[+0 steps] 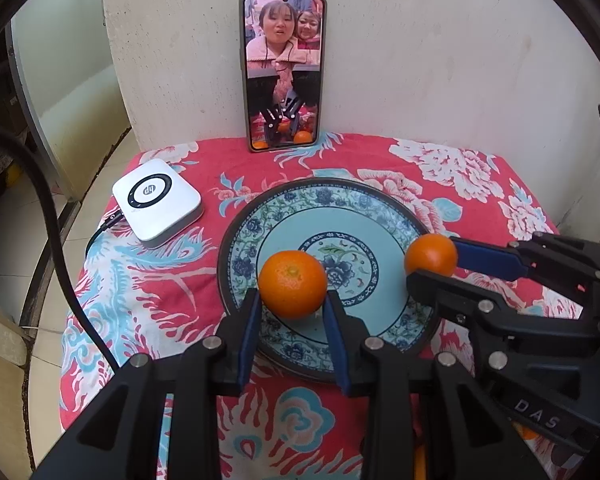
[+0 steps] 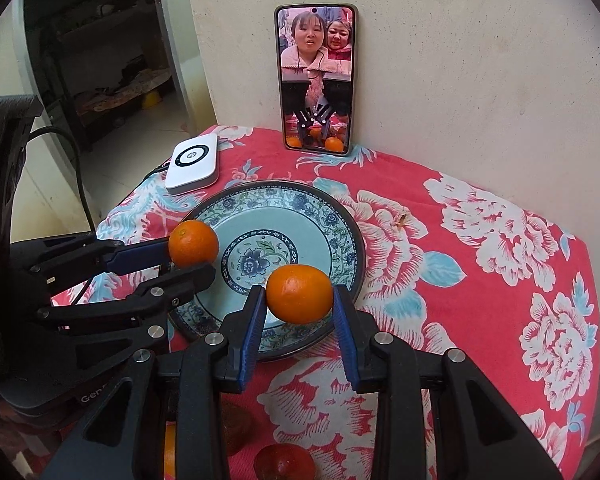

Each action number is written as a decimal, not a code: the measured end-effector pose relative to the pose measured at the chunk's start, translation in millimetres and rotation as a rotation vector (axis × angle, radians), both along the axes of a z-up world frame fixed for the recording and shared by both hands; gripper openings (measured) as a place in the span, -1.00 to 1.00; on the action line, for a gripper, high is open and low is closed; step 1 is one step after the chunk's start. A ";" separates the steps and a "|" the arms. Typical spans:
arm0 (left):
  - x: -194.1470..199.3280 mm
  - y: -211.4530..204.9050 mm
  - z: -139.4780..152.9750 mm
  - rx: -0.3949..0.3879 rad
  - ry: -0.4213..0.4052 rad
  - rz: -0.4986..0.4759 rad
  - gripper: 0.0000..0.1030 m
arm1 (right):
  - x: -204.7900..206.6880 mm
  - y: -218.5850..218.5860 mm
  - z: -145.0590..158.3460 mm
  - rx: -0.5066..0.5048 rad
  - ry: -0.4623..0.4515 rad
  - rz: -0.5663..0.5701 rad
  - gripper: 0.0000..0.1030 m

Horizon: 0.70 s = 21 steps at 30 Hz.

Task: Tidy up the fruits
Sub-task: 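Carry both held oranges up and over the blue-patterned plate, then lower the oranges onto the plate and open both tools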

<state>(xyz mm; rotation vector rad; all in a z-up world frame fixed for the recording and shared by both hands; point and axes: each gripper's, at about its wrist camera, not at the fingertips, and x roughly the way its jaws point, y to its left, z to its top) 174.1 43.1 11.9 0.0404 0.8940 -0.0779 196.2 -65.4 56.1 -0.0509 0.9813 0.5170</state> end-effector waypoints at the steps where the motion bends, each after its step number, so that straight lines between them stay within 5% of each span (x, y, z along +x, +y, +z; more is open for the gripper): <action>1: 0.5 -0.1 -0.7 0.001 0.001 -0.001 -0.36 | 0.9 -0.4 -0.4 -0.001 0.000 0.000 -0.32; 15: 4.1 -4.0 -2.7 0.008 0.011 -0.030 -0.35 | 4.7 3.4 -6.9 -0.030 -0.003 0.011 -0.32; 21: 1.5 -2.4 0.6 0.029 0.001 -0.022 -0.17 | 3.6 1.7 -6.7 -0.028 -0.003 0.004 -0.31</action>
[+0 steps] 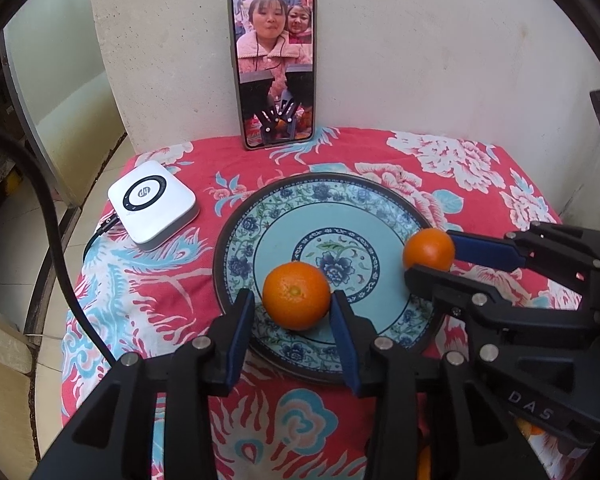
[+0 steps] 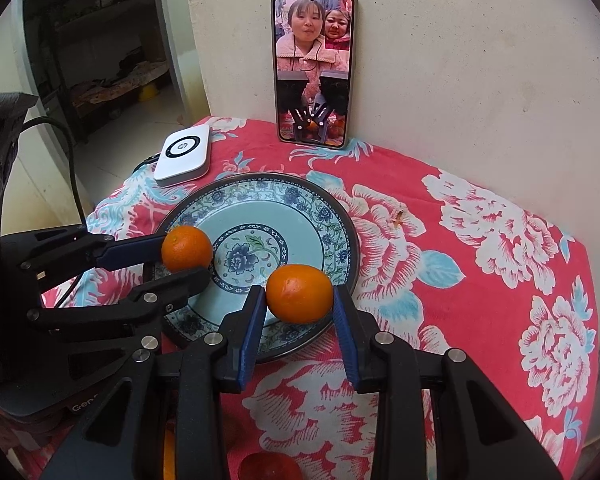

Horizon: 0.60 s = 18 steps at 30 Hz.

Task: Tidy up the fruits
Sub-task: 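Lower the oranges onto the plate and open both tools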

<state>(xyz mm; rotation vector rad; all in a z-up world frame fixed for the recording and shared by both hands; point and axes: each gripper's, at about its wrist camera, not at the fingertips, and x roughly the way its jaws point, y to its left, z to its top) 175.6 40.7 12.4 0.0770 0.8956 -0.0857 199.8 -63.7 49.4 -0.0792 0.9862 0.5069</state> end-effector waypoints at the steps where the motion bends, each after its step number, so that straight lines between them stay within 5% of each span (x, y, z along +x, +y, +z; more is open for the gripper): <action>1: -0.9 0.7 1.3 -0.001 -0.003 0.000 -0.14 | -0.3 -0.9 0.4 0.002 0.001 -0.002 -0.31; 9: -6.4 9.2 8.8 -0.019 -0.017 0.020 0.06 | -4.2 -5.3 8.3 0.010 -0.025 -0.003 -0.06; 18: -27.0 19.3 14.6 -0.084 0.018 0.031 0.14 | -19.8 -16.1 10.8 0.056 0.044 -0.013 -0.04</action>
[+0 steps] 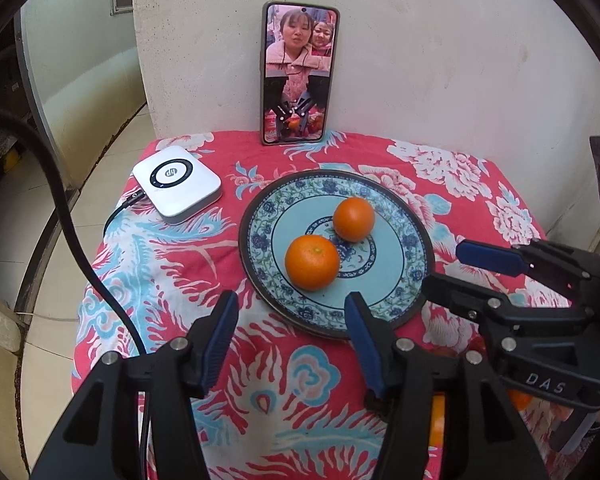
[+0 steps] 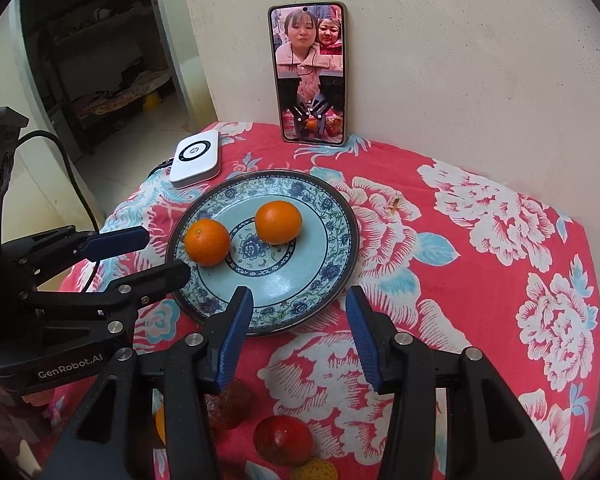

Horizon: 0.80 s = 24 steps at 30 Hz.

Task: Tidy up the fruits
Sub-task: 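Lower the oranges onto the plate and open both tools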

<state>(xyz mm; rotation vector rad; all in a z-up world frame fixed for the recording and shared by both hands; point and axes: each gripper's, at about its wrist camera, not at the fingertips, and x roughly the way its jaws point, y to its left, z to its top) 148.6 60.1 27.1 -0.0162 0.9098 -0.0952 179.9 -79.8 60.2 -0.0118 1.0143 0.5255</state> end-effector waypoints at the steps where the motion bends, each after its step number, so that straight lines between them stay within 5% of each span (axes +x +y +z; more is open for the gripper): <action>1: -3.0 0.3 -0.2 -0.009 0.004 -0.003 0.15 | -2.3 -0.9 -0.1 0.005 0.007 0.001 -0.04; 24: 24.7 -0.9 -13.8 -0.113 0.033 -0.018 0.13 | 9.1 1.3 -12.3 0.085 0.088 0.007 -0.03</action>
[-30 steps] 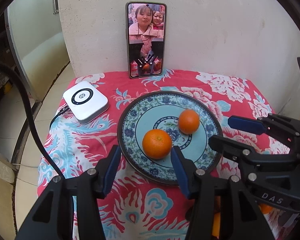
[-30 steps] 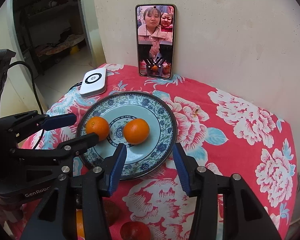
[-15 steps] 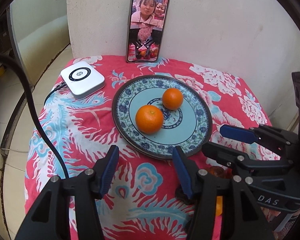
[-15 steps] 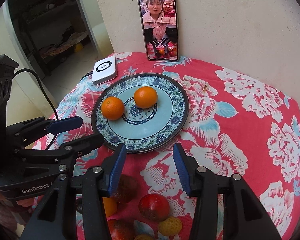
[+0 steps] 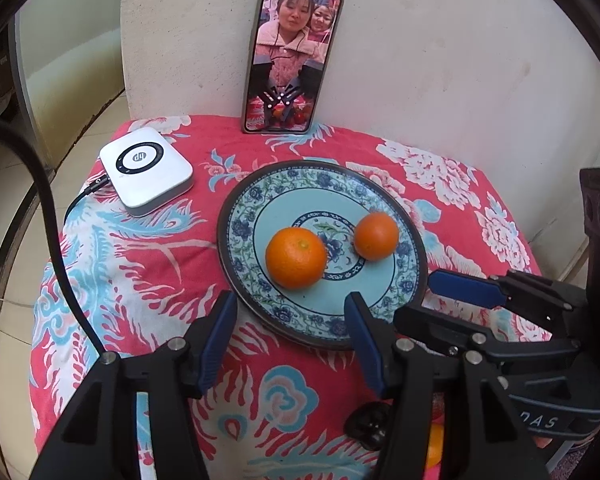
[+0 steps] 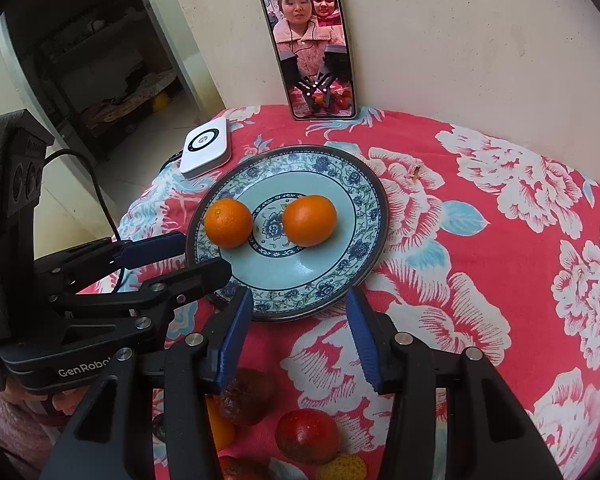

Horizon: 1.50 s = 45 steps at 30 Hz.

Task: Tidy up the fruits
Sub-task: 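Lower the oranges onto the plate and open both tools, then withdraw both open tools from the plate back toward the fruit cluster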

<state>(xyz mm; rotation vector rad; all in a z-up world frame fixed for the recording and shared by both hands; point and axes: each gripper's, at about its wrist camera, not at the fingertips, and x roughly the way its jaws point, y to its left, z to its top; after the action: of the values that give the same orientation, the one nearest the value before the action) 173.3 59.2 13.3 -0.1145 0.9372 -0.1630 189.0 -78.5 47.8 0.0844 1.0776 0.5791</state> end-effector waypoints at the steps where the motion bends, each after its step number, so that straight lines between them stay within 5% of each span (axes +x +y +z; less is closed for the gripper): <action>1: 1.7 -0.6 0.0 -0.001 0.000 0.002 0.13 | 0.6 -0.2 0.2 -0.001 -0.003 0.000 -0.03; 22: -11.4 -12.2 24.0 0.079 -0.044 -0.022 0.16 | -10.7 -9.8 16.0 -0.052 -0.066 -0.016 -0.03; 34: 17.8 1.5 0.8 0.027 0.004 0.031 0.16 | 24.9 -14.8 -10.3 -0.052 -0.010 -0.035 -0.05; 36: 19.7 -0.4 -1.2 0.024 0.007 0.022 0.16 | 26.4 -13.6 -12.5 -0.038 -0.002 -0.028 -0.27; 40: 19.6 -6.6 -4.6 0.042 0.007 0.002 0.14 | 25.9 -11.1 -14.4 -0.052 -0.010 -0.033 -0.38; 45: 19.6 -4.0 -4.4 0.061 0.006 0.023 -0.13 | 28.6 -18.2 -15.1 -0.024 0.006 -0.059 -0.51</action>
<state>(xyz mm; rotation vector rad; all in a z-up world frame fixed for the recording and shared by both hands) 192.9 55.2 8.9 -0.0695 0.9452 -0.1124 217.6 -96.7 32.7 0.0969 1.0841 0.5133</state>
